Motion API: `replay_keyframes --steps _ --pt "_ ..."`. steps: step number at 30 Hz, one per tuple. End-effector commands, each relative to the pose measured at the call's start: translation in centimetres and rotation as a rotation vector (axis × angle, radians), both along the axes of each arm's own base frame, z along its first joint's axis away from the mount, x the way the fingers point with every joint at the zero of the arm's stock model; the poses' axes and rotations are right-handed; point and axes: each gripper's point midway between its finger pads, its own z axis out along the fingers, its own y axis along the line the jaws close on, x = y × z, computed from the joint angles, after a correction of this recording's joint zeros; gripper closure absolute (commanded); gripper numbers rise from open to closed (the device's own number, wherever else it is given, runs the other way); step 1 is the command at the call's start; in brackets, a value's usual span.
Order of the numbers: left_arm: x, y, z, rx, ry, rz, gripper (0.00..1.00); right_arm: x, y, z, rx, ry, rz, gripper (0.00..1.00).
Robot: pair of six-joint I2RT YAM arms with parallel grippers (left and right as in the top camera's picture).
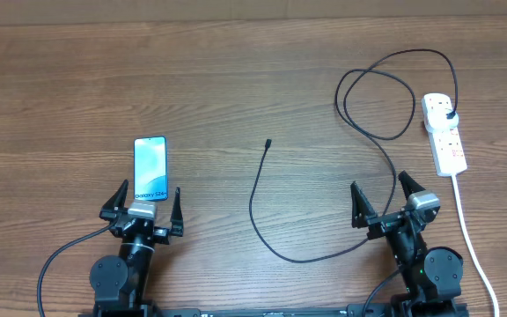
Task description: Plug charger to phone and switch on socket
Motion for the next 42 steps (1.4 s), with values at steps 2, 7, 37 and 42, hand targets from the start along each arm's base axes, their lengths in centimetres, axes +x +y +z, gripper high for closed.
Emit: replay_keyframes --steps 2,7,37,42 --pt "-0.02 0.01 -0.06 0.019 -0.006 0.002 0.0 0.0 -0.05 -0.15 0.0 -0.006 0.0 0.0" --pt "-0.02 0.01 -0.06 0.019 -0.006 0.002 0.0 0.0 -0.05 -0.15 0.0 -0.006 0.0 0.0" --pt "-0.02 0.01 -0.06 0.019 -0.006 0.002 0.0 0.0 -0.05 -0.15 0.0 -0.006 0.0 0.0" --pt "-0.02 0.01 -0.06 0.019 -0.006 0.002 0.0 0.0 -0.05 -0.15 0.0 -0.006 0.0 0.0"
